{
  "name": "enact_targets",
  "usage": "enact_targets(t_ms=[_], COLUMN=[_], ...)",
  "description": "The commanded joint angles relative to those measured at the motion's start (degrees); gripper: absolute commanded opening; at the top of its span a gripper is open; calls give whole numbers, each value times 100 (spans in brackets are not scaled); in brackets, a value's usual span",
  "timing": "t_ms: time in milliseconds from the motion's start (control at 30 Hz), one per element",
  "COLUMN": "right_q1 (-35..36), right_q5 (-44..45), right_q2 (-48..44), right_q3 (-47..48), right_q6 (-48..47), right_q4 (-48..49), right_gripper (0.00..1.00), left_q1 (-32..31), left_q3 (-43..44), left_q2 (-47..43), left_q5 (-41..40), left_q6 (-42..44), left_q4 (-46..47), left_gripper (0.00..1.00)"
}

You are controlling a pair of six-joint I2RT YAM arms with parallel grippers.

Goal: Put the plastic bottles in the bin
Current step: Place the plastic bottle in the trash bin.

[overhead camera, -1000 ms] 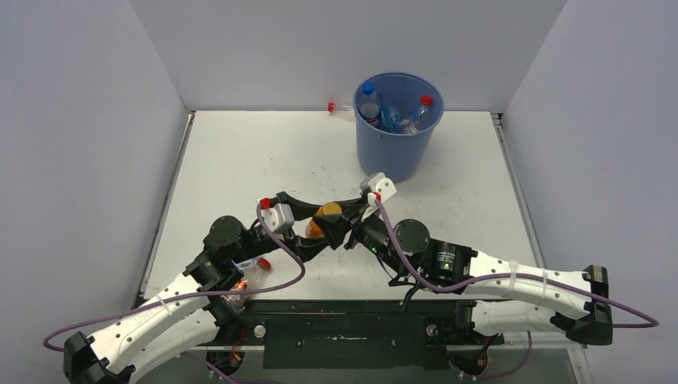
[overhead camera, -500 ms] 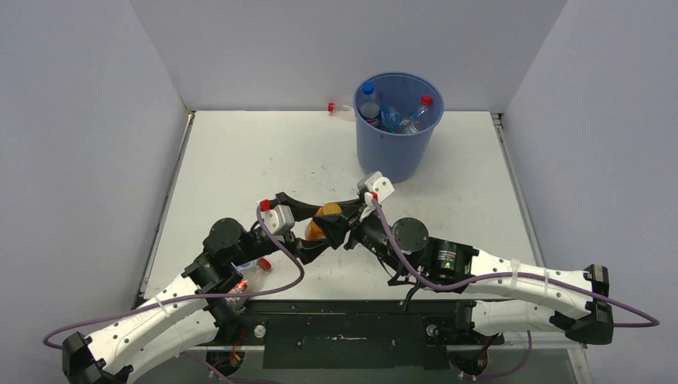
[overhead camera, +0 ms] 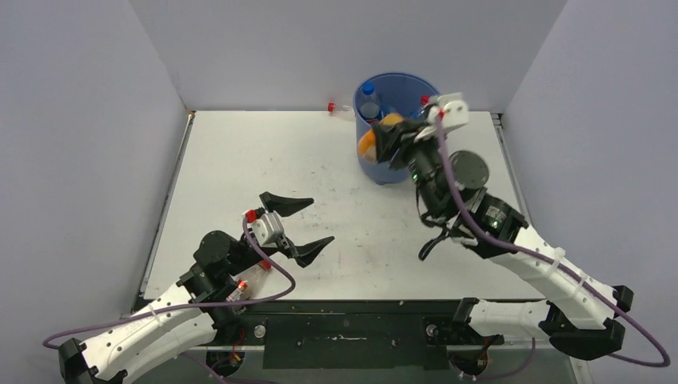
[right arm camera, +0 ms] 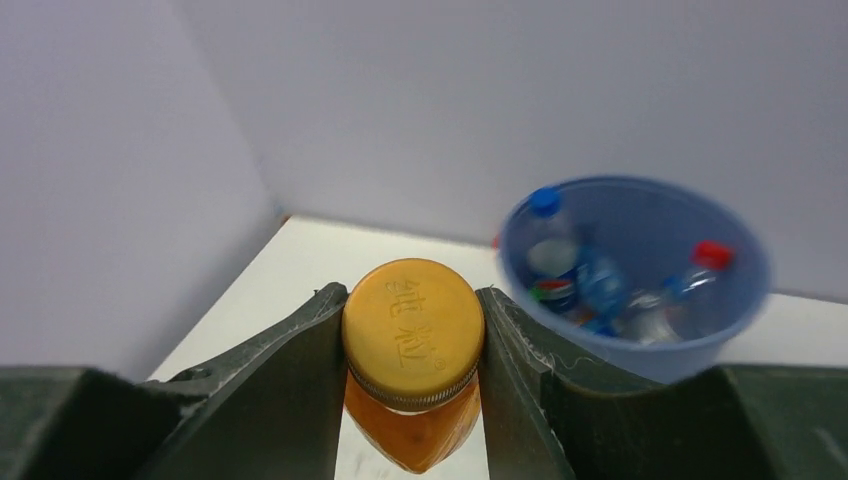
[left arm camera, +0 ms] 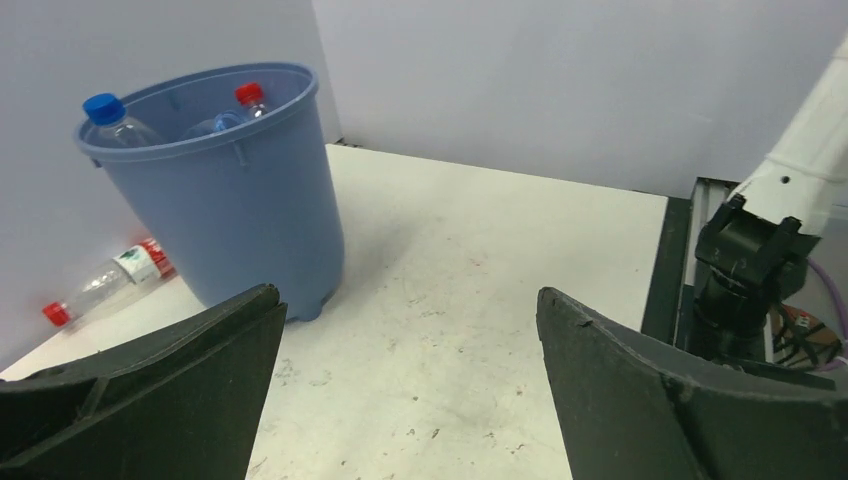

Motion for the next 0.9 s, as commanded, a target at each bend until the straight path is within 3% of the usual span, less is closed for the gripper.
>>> enact_targets(t_ms=[0, 167, 300, 433, 600, 733, 867], right_q1=[-1520, -3205, -3981, -4153, -4249, -4279, -4327], right_q5=[-101, -515, -938, -1058, -1179, -1038, -905], right_q2=[318, 1117, 1581, 2284, 3056, 3670, 3851], right_q3=[913, 1296, 600, 487, 535, 1139, 1041], right_q6=[-193, 596, 1066, 824, 556, 445, 589], right_q4=[265, 792, 2202, 3198, 4031, 3482, 3378], right_gripper=[5, 5, 5, 5, 5, 5, 5], left_q1=[-42, -45, -52, -99, -118, -118, -104], left_q3=[-68, -44, 4, -29, -30, 25, 93], left_q2=[-147, -150, -144, -213, -191, -58, -38], left_q5=[-727, -1691, -2588, -3029, -2994, -3055, -3296], left_q6=[93, 251, 324, 385, 398, 365, 403], left_q4=[512, 398, 318, 359, 374, 295, 201], left_gripper=[96, 96, 96, 96, 96, 96, 96])
